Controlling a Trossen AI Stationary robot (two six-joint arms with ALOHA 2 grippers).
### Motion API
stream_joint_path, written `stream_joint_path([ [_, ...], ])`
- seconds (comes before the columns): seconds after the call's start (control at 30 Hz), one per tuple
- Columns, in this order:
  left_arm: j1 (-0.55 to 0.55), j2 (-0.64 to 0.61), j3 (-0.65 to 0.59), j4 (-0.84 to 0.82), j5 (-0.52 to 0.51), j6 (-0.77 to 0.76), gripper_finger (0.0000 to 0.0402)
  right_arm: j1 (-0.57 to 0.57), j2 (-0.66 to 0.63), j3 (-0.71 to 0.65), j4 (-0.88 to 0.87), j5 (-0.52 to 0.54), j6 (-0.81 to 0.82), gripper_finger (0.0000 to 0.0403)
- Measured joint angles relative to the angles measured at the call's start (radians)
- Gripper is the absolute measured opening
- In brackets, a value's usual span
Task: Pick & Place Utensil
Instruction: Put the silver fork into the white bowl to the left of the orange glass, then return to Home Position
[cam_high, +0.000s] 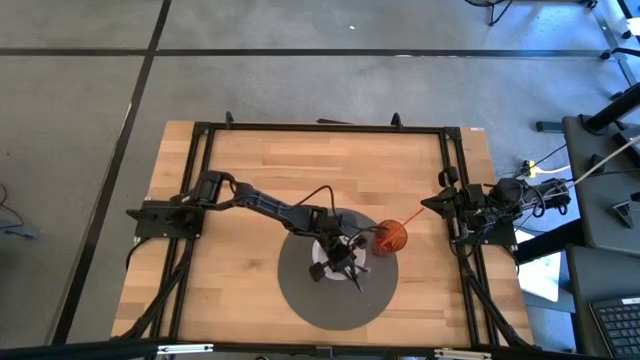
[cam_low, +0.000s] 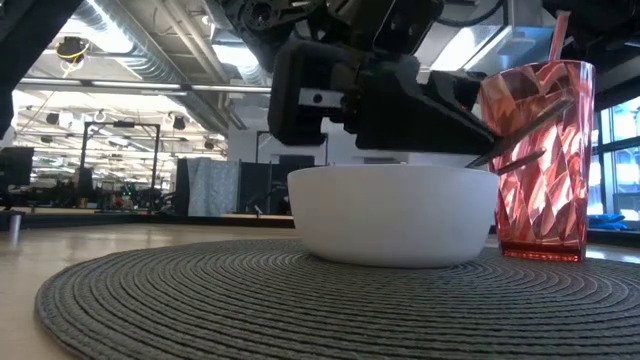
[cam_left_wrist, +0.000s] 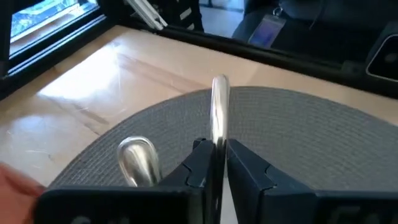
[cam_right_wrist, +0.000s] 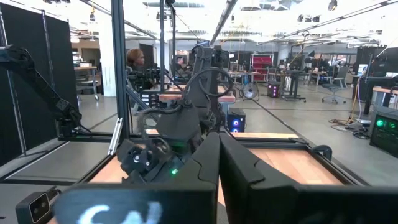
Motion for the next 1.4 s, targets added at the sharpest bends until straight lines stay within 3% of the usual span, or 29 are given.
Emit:
stream_joint_path([
  [0.23, 0.012, -0.081, -0.001, -0.006, 0.044, -0.058, 0.0017, 0.0, 0.0, 0.0, 0.001, 0.0, 0.003, 0.0007],
  [0.37, 0.014, -0.212, -0.002, -0.157, 0.043, -0.155, 0.0007, 0.0, 0.0, 0.0, 0.0, 0.0, 0.005, 0.0007],
  [0.47, 0.032, -0.363, -0.054, -0.284, 0.021, -0.143, 0.0002, 0.0, 0.0, 0.0, -0.001, 0.0, 0.007, 0.0007],
  [0.6, 0.06, -0.601, -0.257, -0.247, -0.125, -0.163, 0.0001, 0.0, 0.0, 0.0, -0.007, 0.001, 0.006, 0.0007],
  [0.77, 0.121, -0.926, -0.641, 0.113, -0.234, -0.371, 0.0002, 0.0, 0.0, 0.0, -0.007, 0.002, 0.006, 0.0007],
  [0.87, 0.132, -1.106, -0.862, 0.301, -0.462, -0.489, 0.0001, 0.0, 0.0, 0.0, -0.008, 0.003, 0.013, 0.0007],
  [0.97, 0.136, -1.28, -1.004, 0.338, -0.638, -0.511, 0.0001, 0.0, 0.0, 0.0, -0.008, 0.018, 0.017, 0.0007],
  [1.17, 0.073, -1.579, -1.154, 0.338, -0.775, -0.534, 0.0001, 0.0, -0.001, 0.0, 0.008, 0.003, 0.048, 0.0007],
  [1.3, 0.021, -1.708, -1.164, 0.208, -0.936, -0.555, 0.0002, 0.0, -0.001, 0.0, 0.001, 0.002, 0.051, 0.0007],
  [1.4, -0.016, -1.766, -1.164, 0.099, -0.941, -0.573, 0.0002, 0.0, -0.001, 0.0, -0.009, -0.013, 0.051, 0.0007],
])
